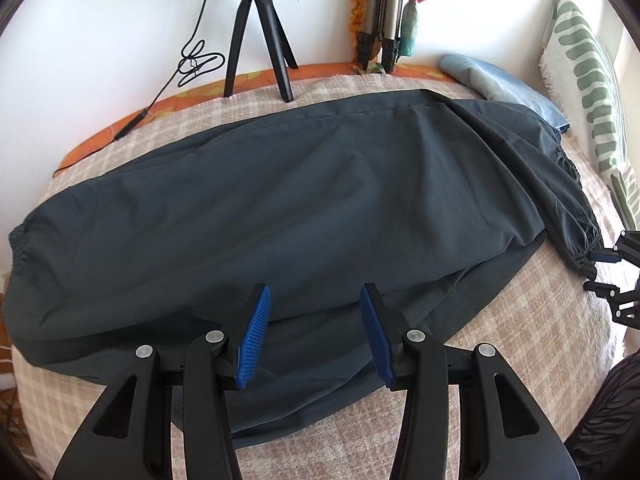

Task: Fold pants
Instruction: 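Grasp the elastic leg cuffs with the right tool, then carry the cuffs toward the waistband and open the right tool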

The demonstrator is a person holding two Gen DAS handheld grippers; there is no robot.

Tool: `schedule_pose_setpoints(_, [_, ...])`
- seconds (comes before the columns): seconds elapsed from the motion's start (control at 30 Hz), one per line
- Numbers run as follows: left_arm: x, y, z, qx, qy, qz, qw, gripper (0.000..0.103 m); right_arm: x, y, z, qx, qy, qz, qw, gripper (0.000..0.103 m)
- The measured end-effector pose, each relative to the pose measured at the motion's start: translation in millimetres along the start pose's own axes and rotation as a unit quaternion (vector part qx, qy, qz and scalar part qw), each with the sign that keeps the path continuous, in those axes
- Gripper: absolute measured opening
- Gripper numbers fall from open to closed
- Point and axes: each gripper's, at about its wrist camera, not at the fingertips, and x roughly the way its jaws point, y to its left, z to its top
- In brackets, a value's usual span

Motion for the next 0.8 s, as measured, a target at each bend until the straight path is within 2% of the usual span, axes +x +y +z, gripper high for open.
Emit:
schedule_pose_setpoints(0.03, [1.7,-0.8,0.6,0.002,0.001,0.001,1.0,0.045,0.3,-4.0,1.3,0.002,-0.001,0.0,1.0,0.014])
schedule_pose_setpoints(0.1, [5.4,-2.3,1.4,0.004,0.004,0.005,1.0,0.045,-4.3,-14.3,4.6,0.012,-0.008,0.004,1.0,0.007])
schedule_pose_setpoints(0.27, [10.8,-3.9,2.9,0.008,0.009,0.009,0.9999,0.045,-30.9,-68.8,17.7,0.069,-0.061,0.002,0.996,0.006])
schedule_pose_setpoints(0.47, [7.5,0.3,9.4,0.001,0.0,0.013,0.9999,0.045,-44.2,-170.8,22.3,0.176,-0.097,-0.024,0.979,0.005])
schedule_pose_setpoints(0.63, [1.2,3.6,13.1,-0.005,-0.008,0.016,0.9998,0.045,-18.6,-249.0,21.7,0.27,-0.092,-0.023,0.958,0.005])
schedule_pose_setpoints(0.8, [-5.5,1.1,15.0,0.004,-0.008,0.018,0.9998,0.045,24.3,-289.9,10.4,0.338,-0.054,0.011,0.939,0.006])
